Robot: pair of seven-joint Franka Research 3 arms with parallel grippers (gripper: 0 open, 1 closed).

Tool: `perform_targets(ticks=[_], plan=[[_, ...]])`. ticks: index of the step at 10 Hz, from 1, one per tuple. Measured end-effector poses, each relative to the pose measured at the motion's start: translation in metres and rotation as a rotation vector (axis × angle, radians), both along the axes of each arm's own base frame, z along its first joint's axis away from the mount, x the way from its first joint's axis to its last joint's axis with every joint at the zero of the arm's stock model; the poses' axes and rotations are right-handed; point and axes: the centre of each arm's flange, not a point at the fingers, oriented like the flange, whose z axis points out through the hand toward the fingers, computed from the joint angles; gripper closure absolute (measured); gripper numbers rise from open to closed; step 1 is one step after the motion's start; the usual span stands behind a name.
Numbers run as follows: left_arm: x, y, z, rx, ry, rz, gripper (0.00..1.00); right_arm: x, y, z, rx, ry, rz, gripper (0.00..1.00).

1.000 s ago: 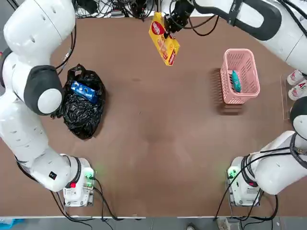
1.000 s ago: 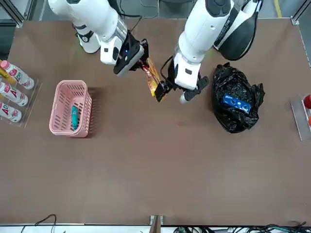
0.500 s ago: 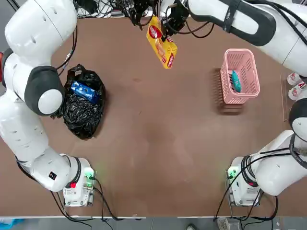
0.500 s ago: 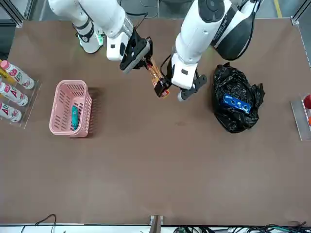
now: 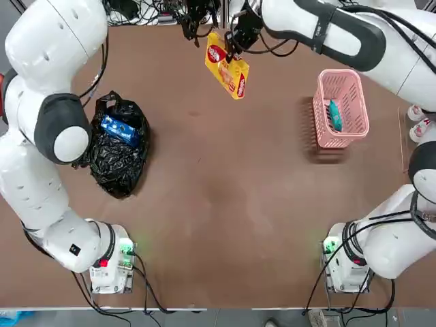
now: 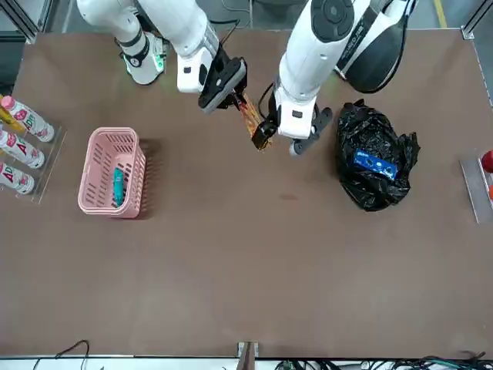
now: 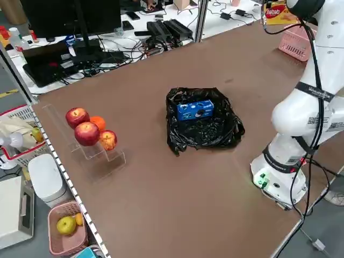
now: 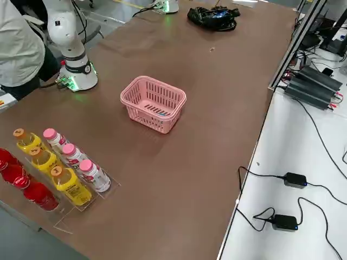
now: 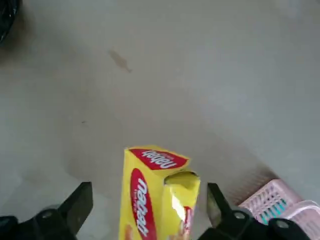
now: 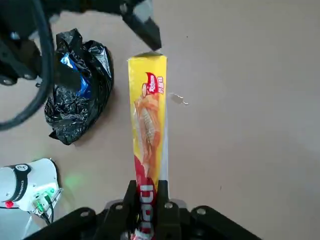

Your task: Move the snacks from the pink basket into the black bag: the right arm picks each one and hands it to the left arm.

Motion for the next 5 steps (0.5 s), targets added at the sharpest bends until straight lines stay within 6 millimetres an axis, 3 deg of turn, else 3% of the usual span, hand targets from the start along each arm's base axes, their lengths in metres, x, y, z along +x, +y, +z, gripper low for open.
perform_targets(ticks=[5], plan=[[-0.007,-0.015,0.001,-0.020,-0.006,0.046,0.00,-0.007,0.007,0.000,-0.037,-0.040,0.030,0.81]])
